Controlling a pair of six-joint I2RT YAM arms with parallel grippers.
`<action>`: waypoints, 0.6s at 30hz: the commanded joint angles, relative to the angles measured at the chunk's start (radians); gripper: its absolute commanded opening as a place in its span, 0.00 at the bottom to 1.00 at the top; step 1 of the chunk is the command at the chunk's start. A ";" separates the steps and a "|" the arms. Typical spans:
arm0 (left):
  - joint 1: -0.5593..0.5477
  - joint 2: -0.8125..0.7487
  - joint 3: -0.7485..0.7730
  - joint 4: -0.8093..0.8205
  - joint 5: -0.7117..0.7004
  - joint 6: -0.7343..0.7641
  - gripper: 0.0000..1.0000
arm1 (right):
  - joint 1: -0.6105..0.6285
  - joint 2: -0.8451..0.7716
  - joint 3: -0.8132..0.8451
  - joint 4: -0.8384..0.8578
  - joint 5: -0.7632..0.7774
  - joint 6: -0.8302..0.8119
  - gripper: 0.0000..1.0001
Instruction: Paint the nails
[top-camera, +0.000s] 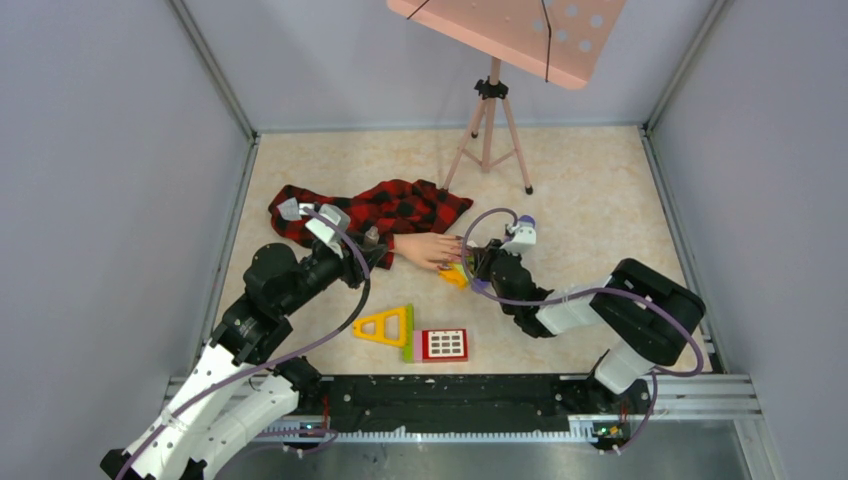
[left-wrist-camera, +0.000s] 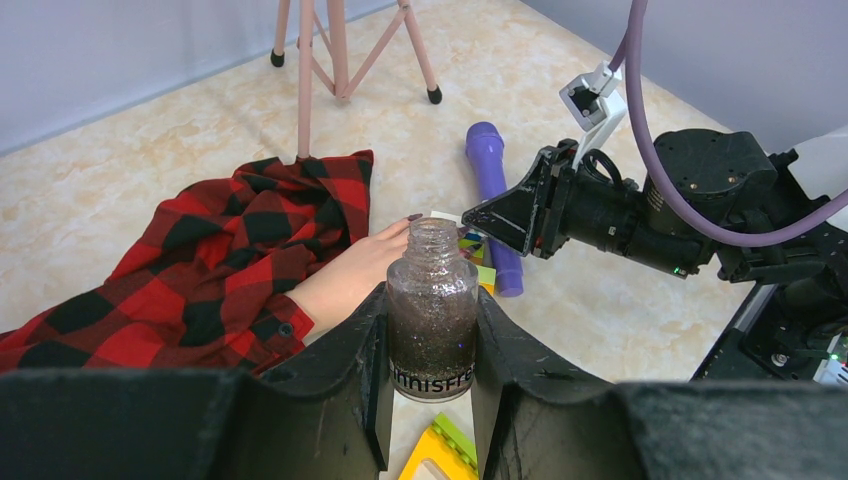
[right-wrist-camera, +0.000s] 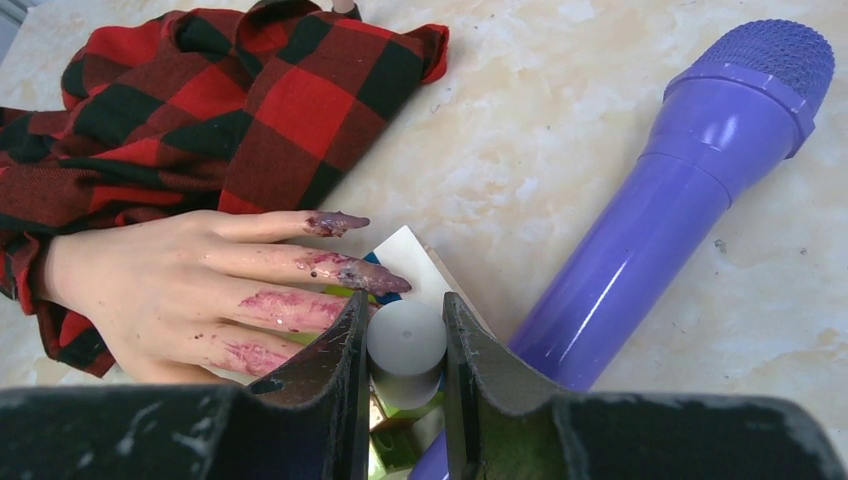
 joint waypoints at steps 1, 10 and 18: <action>-0.003 -0.011 0.005 0.034 0.000 0.005 0.00 | 0.014 -0.034 -0.015 0.016 0.024 0.009 0.00; -0.003 -0.013 0.005 0.034 0.001 0.005 0.00 | 0.014 -0.042 -0.016 0.015 0.027 0.008 0.00; -0.003 -0.014 0.005 0.034 -0.001 0.005 0.00 | 0.014 -0.051 -0.015 0.011 0.028 0.004 0.00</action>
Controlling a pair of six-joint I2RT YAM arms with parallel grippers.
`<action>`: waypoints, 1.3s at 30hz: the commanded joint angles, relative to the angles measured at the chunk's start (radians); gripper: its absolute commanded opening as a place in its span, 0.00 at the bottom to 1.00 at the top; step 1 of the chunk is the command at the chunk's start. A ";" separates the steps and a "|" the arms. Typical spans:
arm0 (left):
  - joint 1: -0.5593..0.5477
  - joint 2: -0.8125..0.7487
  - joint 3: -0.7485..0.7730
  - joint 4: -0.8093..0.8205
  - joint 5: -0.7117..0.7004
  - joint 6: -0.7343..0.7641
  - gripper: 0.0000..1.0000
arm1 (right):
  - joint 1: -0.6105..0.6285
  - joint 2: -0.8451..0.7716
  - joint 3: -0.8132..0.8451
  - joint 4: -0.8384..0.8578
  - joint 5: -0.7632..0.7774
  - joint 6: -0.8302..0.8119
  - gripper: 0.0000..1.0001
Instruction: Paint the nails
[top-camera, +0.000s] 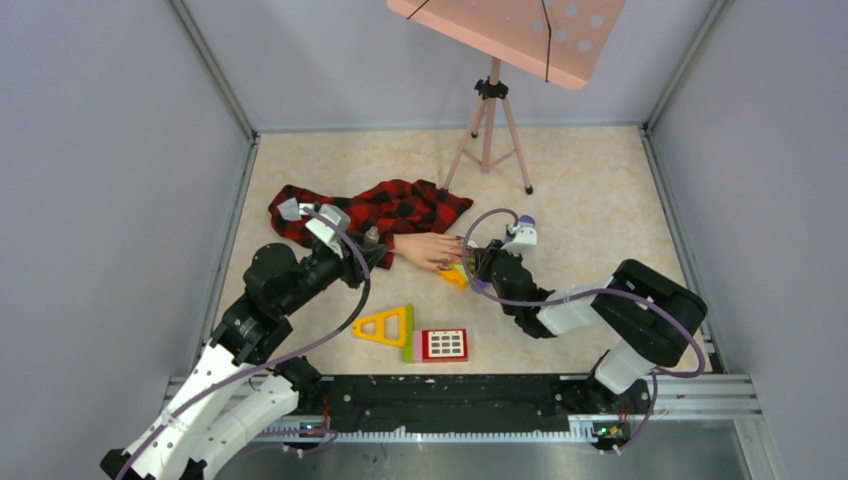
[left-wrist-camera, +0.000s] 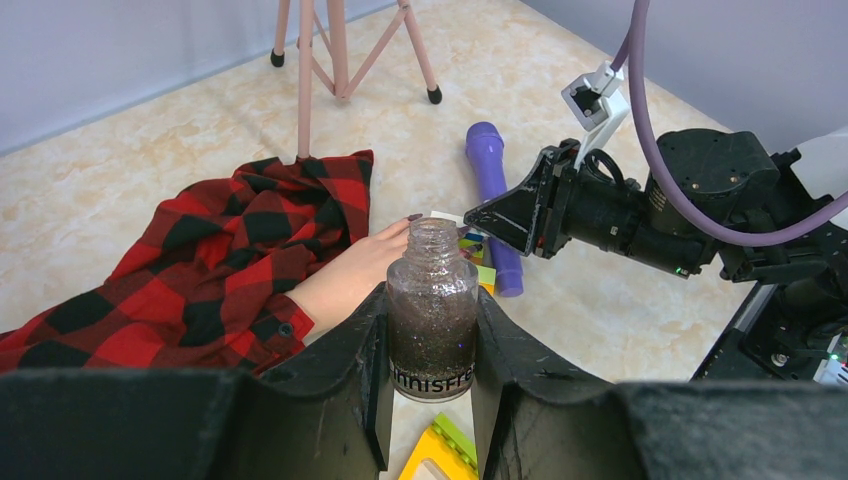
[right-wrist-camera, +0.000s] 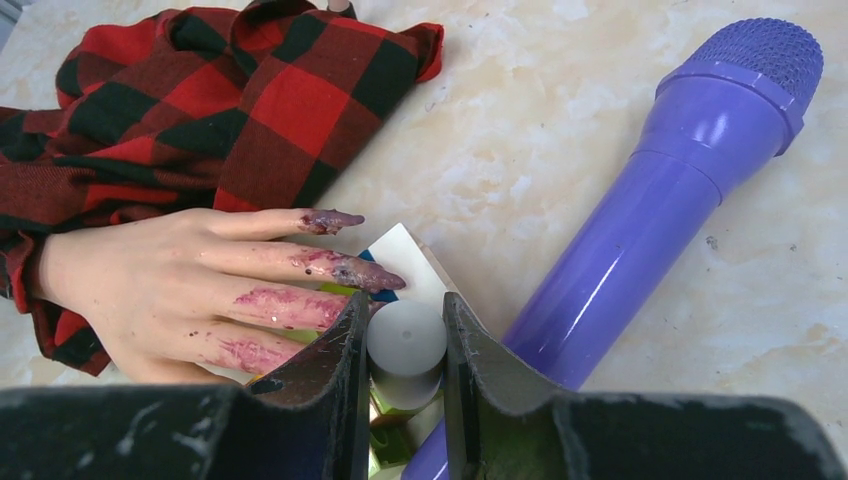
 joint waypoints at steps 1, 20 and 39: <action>-0.002 -0.013 0.005 0.034 -0.002 0.005 0.00 | 0.014 -0.047 -0.003 0.018 0.025 0.003 0.00; -0.003 -0.004 0.002 0.031 -0.060 0.020 0.00 | -0.047 -0.361 -0.032 -0.189 -0.009 -0.110 0.00; -0.003 0.232 0.183 0.097 0.124 -0.104 0.00 | -0.129 -0.988 0.057 -0.662 -0.153 -0.155 0.00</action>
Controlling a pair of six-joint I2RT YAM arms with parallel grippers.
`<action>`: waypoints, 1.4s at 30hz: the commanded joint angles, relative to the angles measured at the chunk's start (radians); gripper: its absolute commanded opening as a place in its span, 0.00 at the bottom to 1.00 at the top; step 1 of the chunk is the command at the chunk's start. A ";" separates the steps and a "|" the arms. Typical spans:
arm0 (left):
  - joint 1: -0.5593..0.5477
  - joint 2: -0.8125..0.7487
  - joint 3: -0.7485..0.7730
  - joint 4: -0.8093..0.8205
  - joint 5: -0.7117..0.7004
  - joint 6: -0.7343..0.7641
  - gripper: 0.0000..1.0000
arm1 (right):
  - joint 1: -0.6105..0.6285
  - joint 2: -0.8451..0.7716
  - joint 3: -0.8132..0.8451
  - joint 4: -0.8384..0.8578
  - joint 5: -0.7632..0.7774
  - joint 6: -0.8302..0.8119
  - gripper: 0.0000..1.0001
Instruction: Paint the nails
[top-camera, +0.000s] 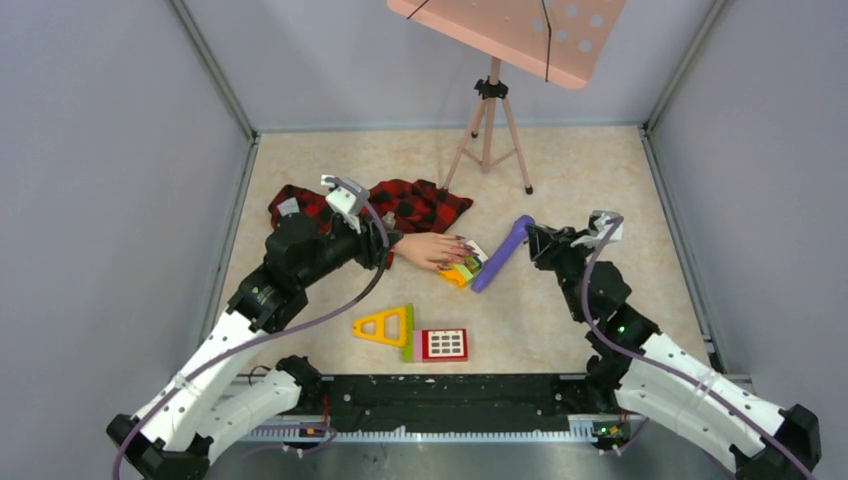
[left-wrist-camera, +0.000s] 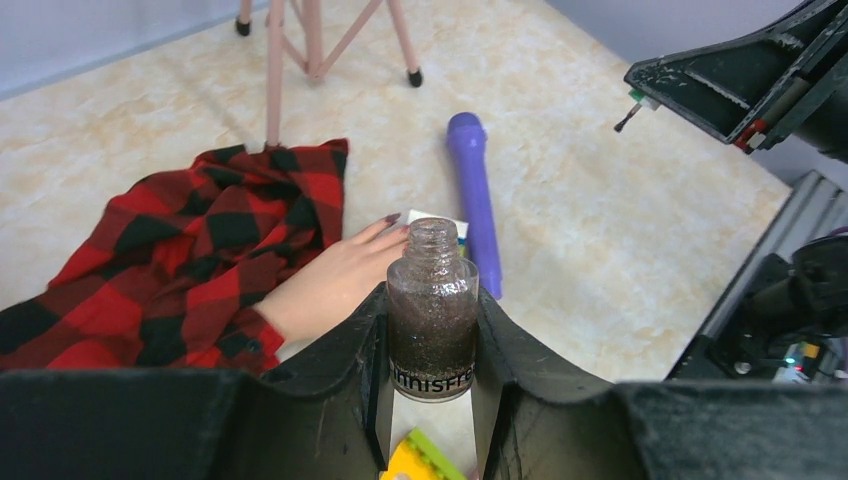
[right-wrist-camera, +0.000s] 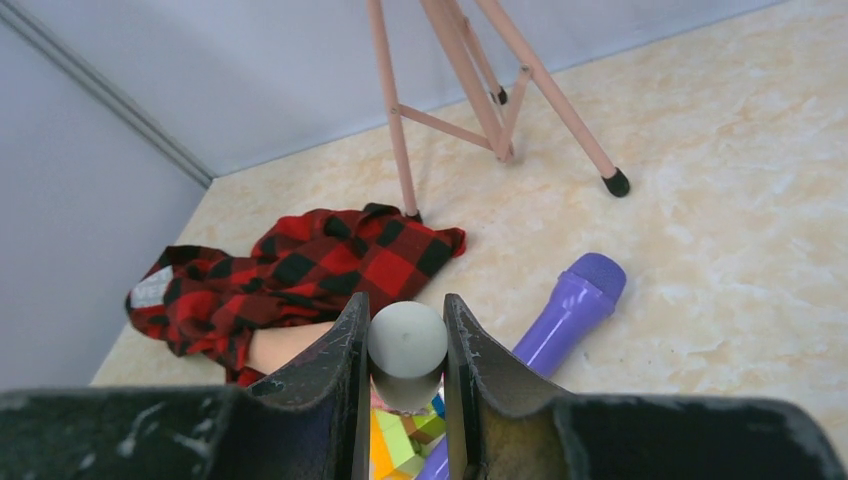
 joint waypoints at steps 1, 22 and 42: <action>-0.002 0.102 0.119 0.093 0.150 -0.062 0.00 | -0.011 -0.055 0.091 -0.083 -0.104 -0.018 0.00; -0.225 0.415 0.168 0.010 0.750 0.088 0.00 | -0.010 -0.101 -0.012 0.412 -0.799 0.083 0.00; -0.233 0.414 0.084 0.246 0.787 -0.077 0.00 | -0.011 -0.017 -0.017 0.595 -0.975 0.212 0.00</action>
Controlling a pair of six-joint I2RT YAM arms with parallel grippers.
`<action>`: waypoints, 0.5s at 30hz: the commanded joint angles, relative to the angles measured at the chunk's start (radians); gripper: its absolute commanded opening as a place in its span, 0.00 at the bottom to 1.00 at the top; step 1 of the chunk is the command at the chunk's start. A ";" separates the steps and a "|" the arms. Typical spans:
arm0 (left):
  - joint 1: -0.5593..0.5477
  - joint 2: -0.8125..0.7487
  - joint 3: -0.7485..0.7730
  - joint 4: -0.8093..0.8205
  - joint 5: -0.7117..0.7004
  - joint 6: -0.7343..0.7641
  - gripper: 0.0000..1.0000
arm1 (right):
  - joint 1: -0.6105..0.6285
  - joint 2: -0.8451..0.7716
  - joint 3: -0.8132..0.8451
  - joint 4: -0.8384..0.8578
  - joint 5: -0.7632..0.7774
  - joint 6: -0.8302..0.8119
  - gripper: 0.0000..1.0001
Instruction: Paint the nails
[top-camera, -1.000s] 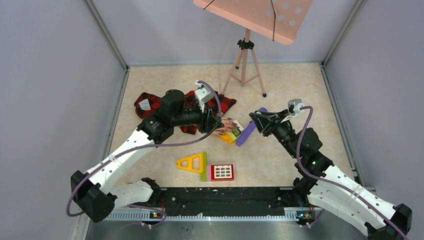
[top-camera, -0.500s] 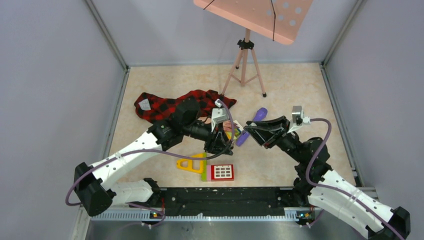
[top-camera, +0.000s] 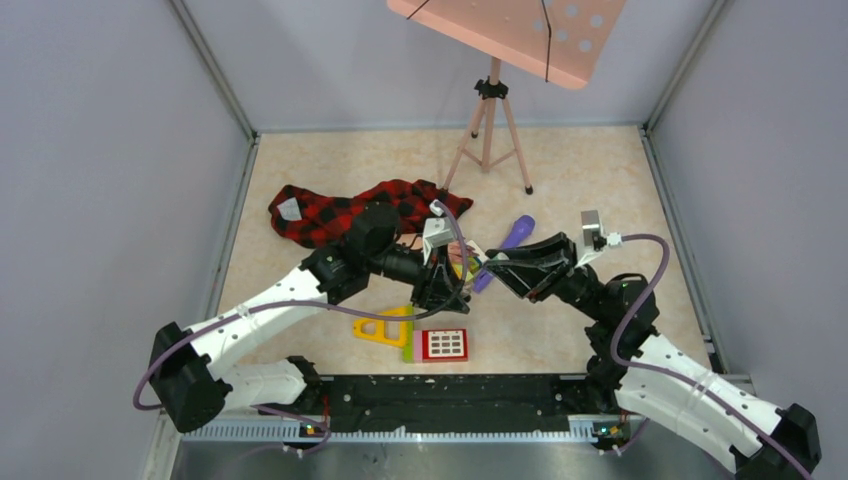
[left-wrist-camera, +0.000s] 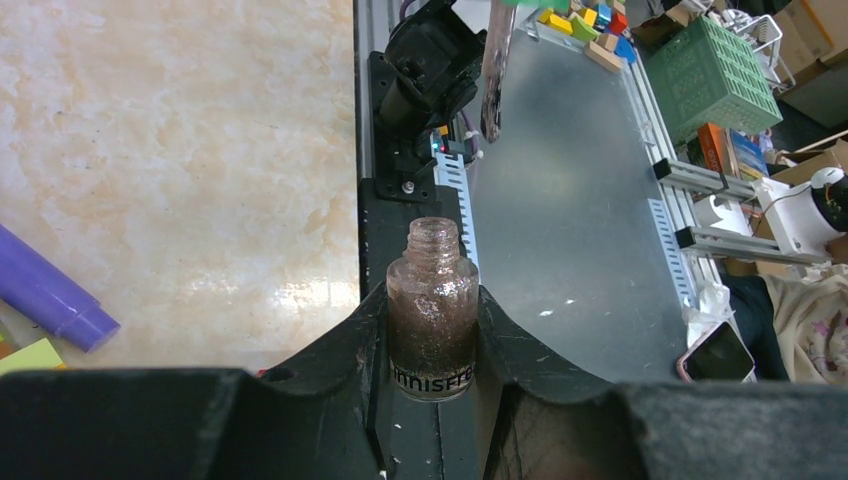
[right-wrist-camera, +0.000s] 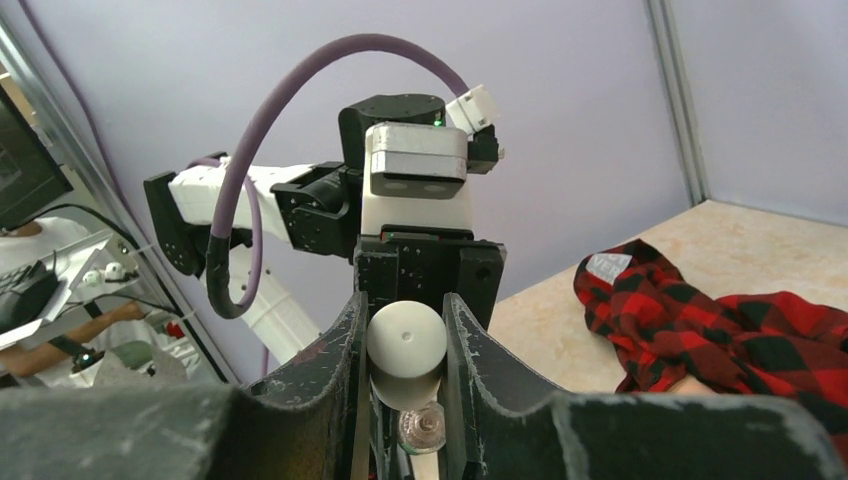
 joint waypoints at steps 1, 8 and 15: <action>-0.002 -0.001 -0.009 0.120 0.034 -0.055 0.00 | -0.008 0.023 0.004 0.081 -0.054 0.032 0.00; -0.002 -0.004 -0.019 0.178 0.041 -0.084 0.00 | -0.008 0.027 0.003 0.071 -0.055 0.026 0.00; -0.002 -0.002 -0.030 0.216 0.061 -0.111 0.00 | -0.008 0.032 0.004 0.066 -0.052 0.020 0.00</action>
